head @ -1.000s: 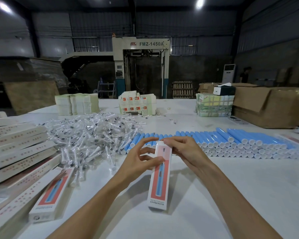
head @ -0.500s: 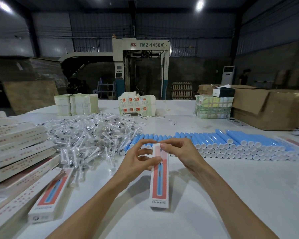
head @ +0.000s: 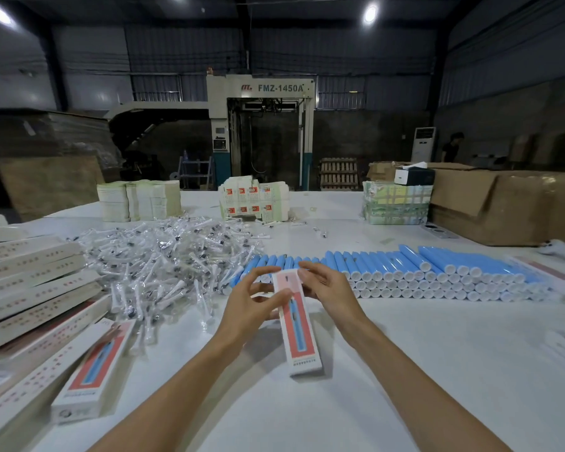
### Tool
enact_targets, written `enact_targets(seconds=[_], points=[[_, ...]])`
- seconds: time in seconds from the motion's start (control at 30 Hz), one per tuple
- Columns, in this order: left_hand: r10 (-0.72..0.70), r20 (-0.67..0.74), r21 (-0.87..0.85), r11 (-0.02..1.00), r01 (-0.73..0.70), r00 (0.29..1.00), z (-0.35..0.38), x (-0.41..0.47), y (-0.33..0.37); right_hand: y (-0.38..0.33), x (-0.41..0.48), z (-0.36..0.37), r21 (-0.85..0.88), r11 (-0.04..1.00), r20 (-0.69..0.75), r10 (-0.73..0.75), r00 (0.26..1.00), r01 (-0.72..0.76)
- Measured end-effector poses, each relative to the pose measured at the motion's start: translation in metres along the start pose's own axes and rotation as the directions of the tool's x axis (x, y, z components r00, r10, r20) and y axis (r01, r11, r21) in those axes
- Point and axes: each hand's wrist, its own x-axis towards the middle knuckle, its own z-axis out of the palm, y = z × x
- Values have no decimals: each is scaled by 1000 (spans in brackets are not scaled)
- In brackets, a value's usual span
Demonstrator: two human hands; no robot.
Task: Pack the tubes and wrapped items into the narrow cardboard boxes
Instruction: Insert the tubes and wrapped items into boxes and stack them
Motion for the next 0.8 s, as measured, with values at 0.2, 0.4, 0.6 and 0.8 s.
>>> enact_targets(seconds=[0.2,0.4,0.6,0.8], points=[[6,-137,-53,999,-13,991,-4,2,-7,-6,-21,5,-328,945,106,15,994,21],[48,-160,-23,998,-53,986,0,1,-12,5,-48,7,-664,719,194,-97,976,203],[1,-25,2,1000,-1,1000,8,-6,-14,12,-68,5,-771,574,156,-250,956,276],[8,186,189,981,-44,982,12,-14,-15,2,-82,-27,-806,564,49,-241,969,181]])
